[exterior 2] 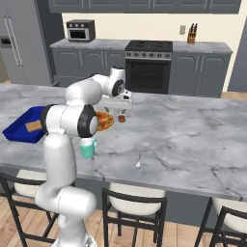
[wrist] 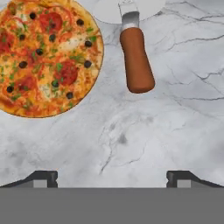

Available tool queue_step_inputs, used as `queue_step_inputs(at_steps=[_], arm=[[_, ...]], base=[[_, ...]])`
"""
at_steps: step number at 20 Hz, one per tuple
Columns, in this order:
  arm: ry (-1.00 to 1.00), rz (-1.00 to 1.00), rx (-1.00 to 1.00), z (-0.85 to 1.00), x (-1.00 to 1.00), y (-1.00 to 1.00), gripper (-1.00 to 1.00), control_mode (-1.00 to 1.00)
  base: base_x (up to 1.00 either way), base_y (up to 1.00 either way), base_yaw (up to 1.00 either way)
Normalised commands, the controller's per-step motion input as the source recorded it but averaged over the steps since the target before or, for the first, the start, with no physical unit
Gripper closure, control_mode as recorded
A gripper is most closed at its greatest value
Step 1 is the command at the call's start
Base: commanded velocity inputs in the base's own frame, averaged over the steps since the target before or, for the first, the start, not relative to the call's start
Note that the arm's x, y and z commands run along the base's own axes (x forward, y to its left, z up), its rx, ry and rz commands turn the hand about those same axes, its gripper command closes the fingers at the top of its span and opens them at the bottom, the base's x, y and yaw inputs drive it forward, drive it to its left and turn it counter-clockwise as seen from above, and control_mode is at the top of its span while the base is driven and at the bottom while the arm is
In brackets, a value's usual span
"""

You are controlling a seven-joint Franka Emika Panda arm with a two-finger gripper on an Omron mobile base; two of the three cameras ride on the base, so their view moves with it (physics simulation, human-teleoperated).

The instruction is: Take the pizza cutter from the drawer on the left and place it on the dining counter for cutting.

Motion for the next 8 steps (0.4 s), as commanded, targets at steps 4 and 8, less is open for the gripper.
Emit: queue_step_inputs(at_steps=[4,8], arm=[[-0.08,0.00,0.00,0.31,-1.00,0.00,-1.00,-1.00],[-0.09,0.00,0.00,0.18,-1.00,0.00,-1.00,-1.00]], base=[[0.00,0.00,0.00],[0.00,0.00,0.00]])
